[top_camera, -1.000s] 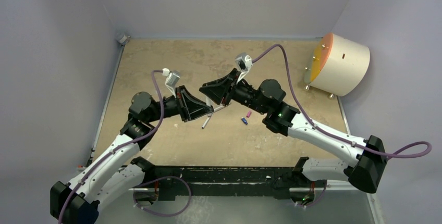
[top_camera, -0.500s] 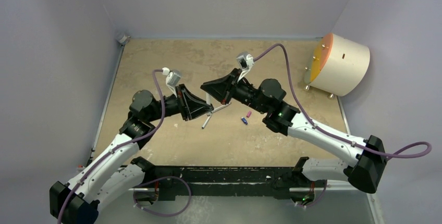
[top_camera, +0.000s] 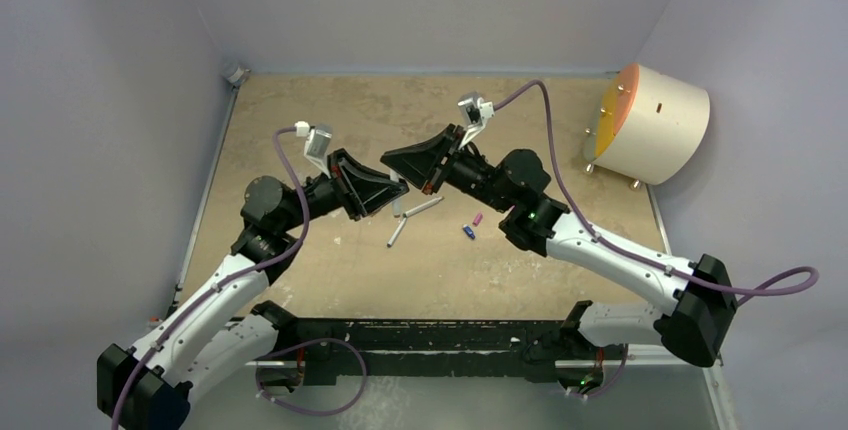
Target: Insert the pens into the pen caps
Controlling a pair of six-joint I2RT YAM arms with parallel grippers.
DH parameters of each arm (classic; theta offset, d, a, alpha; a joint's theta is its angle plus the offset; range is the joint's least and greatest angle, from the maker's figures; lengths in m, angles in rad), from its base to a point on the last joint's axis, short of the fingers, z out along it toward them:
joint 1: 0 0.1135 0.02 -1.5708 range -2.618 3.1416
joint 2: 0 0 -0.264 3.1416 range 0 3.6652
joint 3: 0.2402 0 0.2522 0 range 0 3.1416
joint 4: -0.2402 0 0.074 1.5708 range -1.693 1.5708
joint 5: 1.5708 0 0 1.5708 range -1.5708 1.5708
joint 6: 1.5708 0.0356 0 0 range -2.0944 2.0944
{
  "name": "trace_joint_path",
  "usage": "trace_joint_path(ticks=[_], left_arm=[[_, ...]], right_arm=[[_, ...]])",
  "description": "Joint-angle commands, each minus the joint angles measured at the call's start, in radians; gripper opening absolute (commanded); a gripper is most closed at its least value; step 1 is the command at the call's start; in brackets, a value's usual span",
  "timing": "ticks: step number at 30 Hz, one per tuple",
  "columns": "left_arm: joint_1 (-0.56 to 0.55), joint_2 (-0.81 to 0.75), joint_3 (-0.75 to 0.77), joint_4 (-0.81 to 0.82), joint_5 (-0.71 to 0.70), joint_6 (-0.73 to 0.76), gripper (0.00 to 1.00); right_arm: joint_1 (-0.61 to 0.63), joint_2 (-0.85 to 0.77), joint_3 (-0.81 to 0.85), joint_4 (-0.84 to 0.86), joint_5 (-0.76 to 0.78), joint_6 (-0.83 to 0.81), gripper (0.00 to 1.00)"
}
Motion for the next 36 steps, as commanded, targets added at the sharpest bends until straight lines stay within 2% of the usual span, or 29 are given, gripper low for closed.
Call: trace_joint_path(ticks=[1, 4, 11, 13, 15, 19, 23, 24, 26, 29, 33, 36], left_arm=[[-0.007, 0.010, 0.015, 0.111, 0.005, -0.026, 0.12], [-0.006, 0.004, 0.011, 0.110, 0.002, -0.026, 0.12], [-0.007, 0.002, 0.009, 0.104, 0.006, -0.021, 0.22], [-0.007, 0.006, 0.009, 0.101, 0.012, -0.021, 0.17], [-0.007, 0.009, 0.009, 0.097, 0.014, -0.019, 0.00], [-0.007, 0.010, 0.014, 0.065, 0.017, 0.001, 0.00], [-0.007, 0.005, 0.056, -0.063, 0.020, 0.087, 0.00], [-0.007, 0.005, 0.076, -0.114, 0.023, 0.111, 0.00], [-0.005, 0.003, 0.115, -0.201, 0.025, 0.170, 0.00], [-0.005, 0.008, 0.178, -0.364, -0.006, 0.271, 0.00], [-0.005, 0.047, 0.276, -0.591, -0.228, 0.400, 0.00], [-0.005, 0.091, 0.321, -0.659, -0.230, 0.476, 0.00]], right_arm=[[-0.014, 0.000, -0.011, 0.074, -0.035, 0.036, 0.00], [-0.022, -0.011, -0.041, 0.107, -0.031, 0.060, 0.00], [-0.033, -0.027, -0.067, 0.139, -0.014, 0.082, 0.00], [-0.032, -0.031, -0.071, 0.146, -0.014, 0.078, 0.00], [-0.032, -0.034, -0.077, 0.154, -0.013, 0.072, 0.00], [-0.032, -0.062, -0.097, 0.154, 0.018, 0.049, 0.01], [-0.032, -0.107, -0.112, 0.119, 0.072, 0.010, 0.38], [-0.032, -0.129, -0.120, 0.100, 0.098, 0.000, 0.42], [-0.032, -0.183, -0.139, 0.063, 0.166, -0.029, 0.46], [-0.033, -0.258, -0.113, -0.095, 0.325, -0.143, 0.46], [-0.032, -0.257, -0.013, -0.514, 0.618, -0.202, 0.45], [-0.032, -0.256, -0.020, -0.708, 0.807, -0.195, 0.39]])
